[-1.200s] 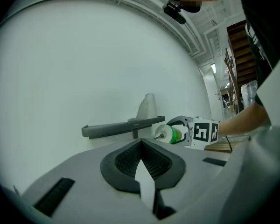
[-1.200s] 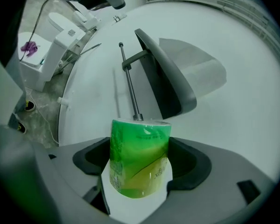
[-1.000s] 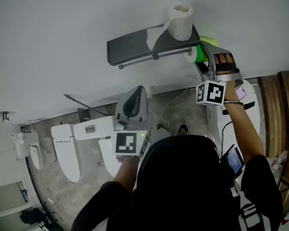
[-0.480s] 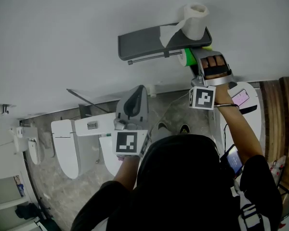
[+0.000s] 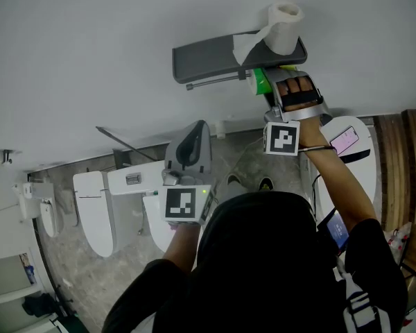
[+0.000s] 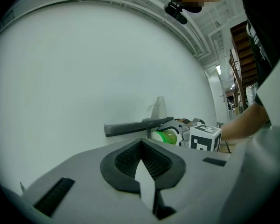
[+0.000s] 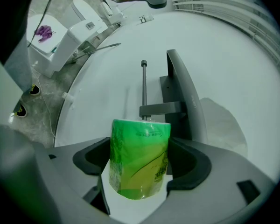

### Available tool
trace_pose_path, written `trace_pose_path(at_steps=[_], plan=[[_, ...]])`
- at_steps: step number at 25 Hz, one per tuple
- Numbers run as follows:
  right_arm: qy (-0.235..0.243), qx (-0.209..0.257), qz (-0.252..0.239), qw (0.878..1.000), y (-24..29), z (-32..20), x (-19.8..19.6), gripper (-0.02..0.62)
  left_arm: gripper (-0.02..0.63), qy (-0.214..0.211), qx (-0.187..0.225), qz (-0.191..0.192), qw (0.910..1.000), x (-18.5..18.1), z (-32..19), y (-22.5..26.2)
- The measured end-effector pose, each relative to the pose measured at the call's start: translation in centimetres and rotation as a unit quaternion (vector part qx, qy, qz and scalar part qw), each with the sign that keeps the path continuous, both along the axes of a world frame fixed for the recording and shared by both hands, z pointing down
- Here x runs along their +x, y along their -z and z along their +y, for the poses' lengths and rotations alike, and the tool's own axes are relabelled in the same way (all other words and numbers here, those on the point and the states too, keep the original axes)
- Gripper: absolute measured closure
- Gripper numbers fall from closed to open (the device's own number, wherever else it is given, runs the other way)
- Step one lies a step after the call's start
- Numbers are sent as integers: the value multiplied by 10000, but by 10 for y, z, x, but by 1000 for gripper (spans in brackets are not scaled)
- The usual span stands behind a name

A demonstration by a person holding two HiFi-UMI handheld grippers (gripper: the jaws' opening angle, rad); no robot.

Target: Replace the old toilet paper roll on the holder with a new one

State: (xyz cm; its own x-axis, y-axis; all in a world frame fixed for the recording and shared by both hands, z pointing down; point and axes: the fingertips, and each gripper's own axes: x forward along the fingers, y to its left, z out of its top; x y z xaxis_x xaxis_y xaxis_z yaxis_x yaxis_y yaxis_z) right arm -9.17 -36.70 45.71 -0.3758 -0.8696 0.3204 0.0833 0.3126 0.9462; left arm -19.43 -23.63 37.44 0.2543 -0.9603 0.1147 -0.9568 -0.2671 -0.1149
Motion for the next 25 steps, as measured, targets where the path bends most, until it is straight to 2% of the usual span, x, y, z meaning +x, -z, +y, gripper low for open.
trace_pose_path(at_steps=[3, 7, 10, 16, 20, 22, 25], plan=[[63, -20, -66, 10000, 1, 2, -10, 215, 592, -5, -10, 21, 10000, 2, -1, 1], [21, -281, -51, 9996, -4, 2, -12, 215, 592, -48, 0, 19, 10000, 3, 1, 0], [150, -476, -146, 9986, 1, 7, -12, 215, 592, -7, -54, 130, 9999, 6, 3, 0], [459, -714, -387, 9956, 5, 29, -5, 216, 592, -85, -49, 105, 9999, 15, 1, -5], [829, -1079, -1107, 9845, 28, 52, -12, 216, 592, -164, -32, 121, 9998, 23, -2, -4], [993, -1350, -1687, 9713, 52, 66, -10, 216, 592, -220, -30, 118, 9997, 28, -3, -4], [1131, -1622, -2650, 9438, 103, 82, 8, 218, 592, -314, -11, 106, 9995, 36, -6, -1]])
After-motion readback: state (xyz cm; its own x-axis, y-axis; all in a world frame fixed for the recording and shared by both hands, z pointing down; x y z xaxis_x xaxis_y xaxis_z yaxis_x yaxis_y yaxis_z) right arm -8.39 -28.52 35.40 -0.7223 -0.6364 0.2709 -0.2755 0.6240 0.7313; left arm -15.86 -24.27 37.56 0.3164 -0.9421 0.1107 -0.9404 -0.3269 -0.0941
